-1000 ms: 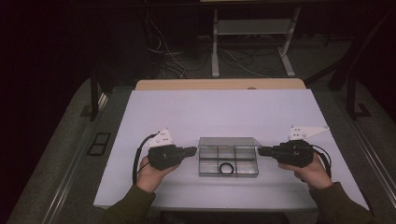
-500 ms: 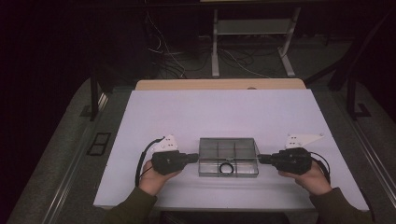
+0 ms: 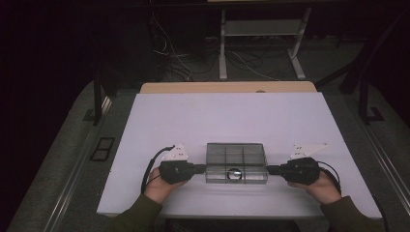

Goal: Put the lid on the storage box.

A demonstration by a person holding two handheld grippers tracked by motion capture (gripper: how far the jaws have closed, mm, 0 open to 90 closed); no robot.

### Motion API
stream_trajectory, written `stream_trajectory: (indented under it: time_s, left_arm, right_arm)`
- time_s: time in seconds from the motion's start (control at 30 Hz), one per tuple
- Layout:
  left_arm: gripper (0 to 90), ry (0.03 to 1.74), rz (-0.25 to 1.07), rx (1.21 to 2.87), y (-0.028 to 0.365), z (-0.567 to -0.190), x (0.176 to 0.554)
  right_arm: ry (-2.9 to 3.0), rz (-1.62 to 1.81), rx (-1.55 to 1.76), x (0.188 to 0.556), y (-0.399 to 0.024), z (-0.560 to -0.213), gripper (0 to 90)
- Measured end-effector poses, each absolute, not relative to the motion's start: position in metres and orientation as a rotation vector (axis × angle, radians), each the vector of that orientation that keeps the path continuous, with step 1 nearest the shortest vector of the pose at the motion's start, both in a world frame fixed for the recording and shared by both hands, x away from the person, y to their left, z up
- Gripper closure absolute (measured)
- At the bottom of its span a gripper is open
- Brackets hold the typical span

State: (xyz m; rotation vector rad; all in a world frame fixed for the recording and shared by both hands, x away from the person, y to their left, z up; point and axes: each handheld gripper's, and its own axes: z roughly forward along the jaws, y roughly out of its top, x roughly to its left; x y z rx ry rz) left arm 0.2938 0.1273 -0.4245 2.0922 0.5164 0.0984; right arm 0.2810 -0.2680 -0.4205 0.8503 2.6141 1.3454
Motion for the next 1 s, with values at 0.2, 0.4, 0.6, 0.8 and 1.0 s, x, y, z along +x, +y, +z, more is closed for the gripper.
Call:
stream_trajectory:
  time_s: [0.2, 0.4, 0.6, 0.8, 1.0]
  left_arm:
    - [88.8, 0.513, 0.101, 2.124, 0.1260, -0.4276, 0.2940]
    - [88.8, 0.517, 0.098, 2.138, 0.1257, -0.4290, 0.2946]
    - [88.8, 0.525, 0.102, 2.163, 0.1268, -0.4308, 0.2962]
    - [88.7, 0.537, 0.100, 2.175, 0.1282, -0.4317, 0.2976]
    - [82.1, 0.567, 0.134, 2.146, 0.1346, -0.4286, 0.2986]
  right_arm:
    - [2.630, 1.296, 0.836, 0.2805, -0.2656, -0.4231, 89.1]
    - [2.641, 1.282, 0.833, 0.2812, -0.2654, -0.4251, 89.1]
    - [2.650, 1.259, 0.841, 0.2818, -0.2661, -0.4262, 89.1]
    - [2.653, 1.252, 0.846, 0.2829, -0.2670, -0.4272, 89.1]
    - [2.619, 1.277, 0.874, 0.2842, -0.2722, -0.4259, 85.4]
